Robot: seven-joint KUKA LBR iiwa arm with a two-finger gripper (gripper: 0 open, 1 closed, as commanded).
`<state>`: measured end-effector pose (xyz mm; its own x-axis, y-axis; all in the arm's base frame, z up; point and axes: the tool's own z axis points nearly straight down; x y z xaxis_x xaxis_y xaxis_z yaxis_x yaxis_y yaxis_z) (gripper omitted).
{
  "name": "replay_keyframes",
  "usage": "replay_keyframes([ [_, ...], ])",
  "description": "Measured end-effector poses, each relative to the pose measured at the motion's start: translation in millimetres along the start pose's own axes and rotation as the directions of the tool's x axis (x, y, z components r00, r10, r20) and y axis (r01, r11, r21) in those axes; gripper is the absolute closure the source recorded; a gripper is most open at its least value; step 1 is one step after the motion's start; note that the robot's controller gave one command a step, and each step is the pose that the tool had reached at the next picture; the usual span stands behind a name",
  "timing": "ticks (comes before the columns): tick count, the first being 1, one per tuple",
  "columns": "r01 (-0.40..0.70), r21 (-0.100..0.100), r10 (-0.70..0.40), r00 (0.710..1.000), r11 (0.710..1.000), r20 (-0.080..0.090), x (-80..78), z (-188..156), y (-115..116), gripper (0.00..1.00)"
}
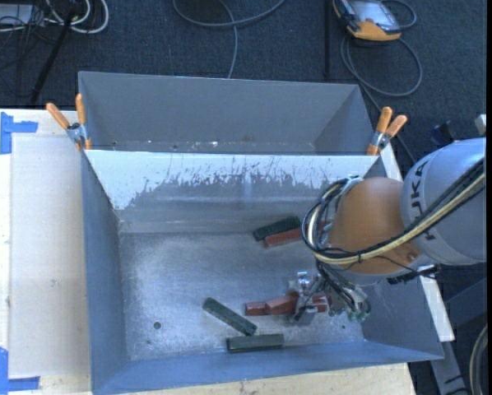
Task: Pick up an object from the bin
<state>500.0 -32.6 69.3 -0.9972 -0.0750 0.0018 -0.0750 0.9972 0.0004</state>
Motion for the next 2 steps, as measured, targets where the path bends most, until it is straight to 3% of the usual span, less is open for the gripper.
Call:
replay_keyframes([
  [2, 0.001, -0.002, -0.001, 1.0, 1.0, -0.009, 3.1, -24.8, 0.8, 1.0],
])
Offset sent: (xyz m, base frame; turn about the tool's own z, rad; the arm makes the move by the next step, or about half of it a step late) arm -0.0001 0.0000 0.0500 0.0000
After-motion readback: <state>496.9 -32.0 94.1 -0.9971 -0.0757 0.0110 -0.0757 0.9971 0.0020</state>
